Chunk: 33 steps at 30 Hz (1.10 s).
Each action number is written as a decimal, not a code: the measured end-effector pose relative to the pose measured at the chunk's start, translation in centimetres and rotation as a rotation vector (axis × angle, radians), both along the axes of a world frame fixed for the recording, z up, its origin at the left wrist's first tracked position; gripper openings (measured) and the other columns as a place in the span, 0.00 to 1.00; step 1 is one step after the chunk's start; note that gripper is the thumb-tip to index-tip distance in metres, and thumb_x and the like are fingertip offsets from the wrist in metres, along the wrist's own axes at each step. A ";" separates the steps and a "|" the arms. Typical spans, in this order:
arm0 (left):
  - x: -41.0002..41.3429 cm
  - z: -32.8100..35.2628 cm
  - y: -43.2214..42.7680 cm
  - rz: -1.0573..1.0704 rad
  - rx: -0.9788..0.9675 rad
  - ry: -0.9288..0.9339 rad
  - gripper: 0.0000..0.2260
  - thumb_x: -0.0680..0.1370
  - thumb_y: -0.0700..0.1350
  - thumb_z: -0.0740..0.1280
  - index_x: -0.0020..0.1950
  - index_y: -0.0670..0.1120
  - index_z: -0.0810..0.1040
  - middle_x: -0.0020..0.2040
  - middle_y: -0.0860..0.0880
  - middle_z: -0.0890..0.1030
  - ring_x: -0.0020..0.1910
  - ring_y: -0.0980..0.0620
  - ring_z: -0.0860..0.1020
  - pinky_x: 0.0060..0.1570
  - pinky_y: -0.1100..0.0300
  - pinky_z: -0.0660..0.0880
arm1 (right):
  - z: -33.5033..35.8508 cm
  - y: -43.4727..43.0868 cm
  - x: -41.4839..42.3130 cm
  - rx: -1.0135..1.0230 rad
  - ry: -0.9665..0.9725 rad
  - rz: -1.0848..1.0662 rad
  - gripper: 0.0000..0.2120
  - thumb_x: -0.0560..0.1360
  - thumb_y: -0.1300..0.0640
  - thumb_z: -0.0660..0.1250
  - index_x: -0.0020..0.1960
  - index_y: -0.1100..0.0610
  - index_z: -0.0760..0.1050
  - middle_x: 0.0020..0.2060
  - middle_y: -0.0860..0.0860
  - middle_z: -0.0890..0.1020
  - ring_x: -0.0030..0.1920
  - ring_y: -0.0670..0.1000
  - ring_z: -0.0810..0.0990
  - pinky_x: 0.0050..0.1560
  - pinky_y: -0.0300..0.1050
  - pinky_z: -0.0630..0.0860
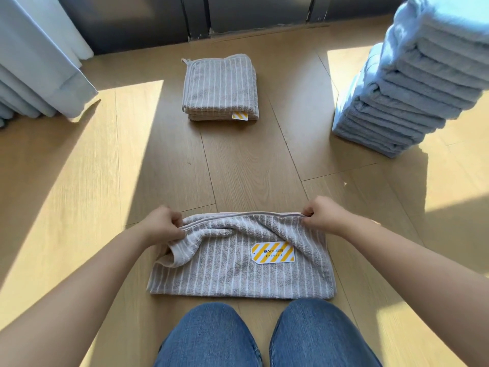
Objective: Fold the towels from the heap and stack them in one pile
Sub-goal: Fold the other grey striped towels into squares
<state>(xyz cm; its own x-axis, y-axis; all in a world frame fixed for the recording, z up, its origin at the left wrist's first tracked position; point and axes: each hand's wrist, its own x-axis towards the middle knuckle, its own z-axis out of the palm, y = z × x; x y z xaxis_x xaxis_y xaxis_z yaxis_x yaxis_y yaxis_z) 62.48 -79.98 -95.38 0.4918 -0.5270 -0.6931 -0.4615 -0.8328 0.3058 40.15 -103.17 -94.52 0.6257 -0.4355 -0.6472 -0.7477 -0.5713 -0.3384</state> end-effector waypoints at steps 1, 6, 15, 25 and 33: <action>-0.3 0.2 0.0 0.078 -0.023 0.060 0.11 0.71 0.35 0.68 0.31 0.43 0.71 0.34 0.47 0.73 0.30 0.54 0.70 0.30 0.65 0.69 | 0.1 0.0 -0.1 -0.008 0.002 -0.003 0.12 0.73 0.64 0.62 0.31 0.62 0.72 0.26 0.53 0.68 0.27 0.48 0.65 0.28 0.40 0.60; -0.4 1.9 -0.5 0.359 -0.082 0.318 0.11 0.71 0.32 0.69 0.31 0.42 0.73 0.32 0.45 0.76 0.30 0.51 0.72 0.30 0.64 0.70 | 1.4 -0.2 -0.5 -0.063 -0.020 -0.013 0.09 0.73 0.65 0.62 0.46 0.66 0.81 0.36 0.59 0.77 0.38 0.52 0.73 0.31 0.40 0.65; -1.5 4.1 -1.8 0.273 -0.132 0.291 0.10 0.70 0.35 0.70 0.31 0.43 0.73 0.30 0.47 0.74 0.29 0.52 0.69 0.31 0.63 0.65 | 3.6 -0.4 -1.3 -0.120 -0.075 -0.016 0.09 0.73 0.66 0.63 0.49 0.65 0.81 0.46 0.61 0.82 0.43 0.54 0.77 0.42 0.42 0.71; 2.1 11.1 -3.3 -0.077 -0.390 -0.328 0.05 0.72 0.41 0.71 0.39 0.42 0.77 0.34 0.45 0.77 0.34 0.48 0.72 0.32 0.64 0.66 | 7.7 -4.9 -0.9 -0.347 -0.395 -0.199 0.10 0.74 0.66 0.63 0.54 0.62 0.77 0.50 0.58 0.80 0.50 0.55 0.75 0.49 0.41 0.67; 4.5 15.3 -5.8 -0.429 -0.529 -0.890 0.09 0.75 0.42 0.67 0.48 0.37 0.81 0.46 0.39 0.78 0.49 0.40 0.72 0.42 0.49 0.71 | 11.4 -7.6 1.2 -0.693 -0.580 -0.096 0.09 0.73 0.68 0.60 0.50 0.67 0.77 0.48 0.65 0.76 0.53 0.63 0.72 0.54 0.53 0.66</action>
<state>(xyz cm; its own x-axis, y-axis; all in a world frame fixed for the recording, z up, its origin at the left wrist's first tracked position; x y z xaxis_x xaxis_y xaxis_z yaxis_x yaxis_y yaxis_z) 66.93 -85.73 -80.12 0.4076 -0.8959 0.1770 -0.9096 -0.4154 -0.0078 41.31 -110.75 -83.13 0.7125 -0.6771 0.1841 -0.6222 -0.7310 -0.2801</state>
